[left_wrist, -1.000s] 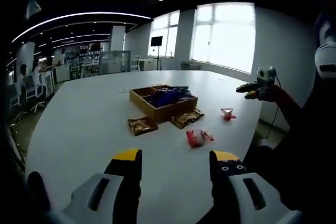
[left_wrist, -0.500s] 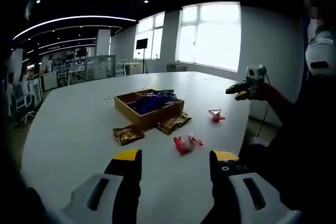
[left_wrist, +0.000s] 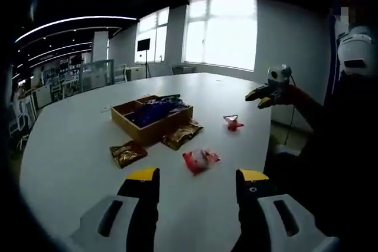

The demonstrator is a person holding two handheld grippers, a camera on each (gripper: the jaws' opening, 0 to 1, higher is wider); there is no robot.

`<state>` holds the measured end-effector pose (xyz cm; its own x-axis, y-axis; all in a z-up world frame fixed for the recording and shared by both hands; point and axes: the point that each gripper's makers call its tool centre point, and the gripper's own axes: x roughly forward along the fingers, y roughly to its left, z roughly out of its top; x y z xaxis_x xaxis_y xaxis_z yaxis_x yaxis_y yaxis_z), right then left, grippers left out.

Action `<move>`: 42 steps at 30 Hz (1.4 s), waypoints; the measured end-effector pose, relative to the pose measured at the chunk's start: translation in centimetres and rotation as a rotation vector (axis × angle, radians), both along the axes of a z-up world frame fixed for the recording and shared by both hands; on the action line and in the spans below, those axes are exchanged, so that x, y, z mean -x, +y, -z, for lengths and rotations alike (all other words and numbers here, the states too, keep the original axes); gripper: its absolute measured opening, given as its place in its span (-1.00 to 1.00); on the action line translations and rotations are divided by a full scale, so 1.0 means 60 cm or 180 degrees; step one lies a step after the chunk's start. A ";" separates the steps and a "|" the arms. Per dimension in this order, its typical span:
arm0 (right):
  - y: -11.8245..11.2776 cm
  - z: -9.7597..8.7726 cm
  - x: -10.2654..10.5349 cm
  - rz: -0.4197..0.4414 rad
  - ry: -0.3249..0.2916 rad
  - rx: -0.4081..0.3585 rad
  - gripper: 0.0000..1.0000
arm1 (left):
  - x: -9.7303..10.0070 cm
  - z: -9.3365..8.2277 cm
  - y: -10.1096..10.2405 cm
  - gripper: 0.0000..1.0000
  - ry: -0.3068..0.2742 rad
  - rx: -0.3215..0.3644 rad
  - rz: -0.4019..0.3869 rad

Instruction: Pick up the scattered marshmallows, QQ candies, Oreo cookies, and mixed nuts on the table and sort them into separate containers

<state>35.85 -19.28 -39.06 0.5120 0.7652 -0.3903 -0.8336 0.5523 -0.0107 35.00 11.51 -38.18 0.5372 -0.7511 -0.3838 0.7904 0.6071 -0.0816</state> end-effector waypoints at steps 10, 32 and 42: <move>0.000 -0.001 -0.003 0.0026 0.0019 -0.0061 -0.39 | -0.003 0.006 -0.028 0.12 -0.0007 -0.0253 0.0318; -0.011 0.016 0.004 0.0123 0.0101 -0.0003 -0.39 | -0.031 0.025 -0.077 0.13 -0.0047 -0.0471 0.0708; -0.012 0.014 0.008 0.0140 0.0096 -0.0006 -0.39 | -0.035 0.038 -0.109 0.13 -0.0109 -0.0655 0.0944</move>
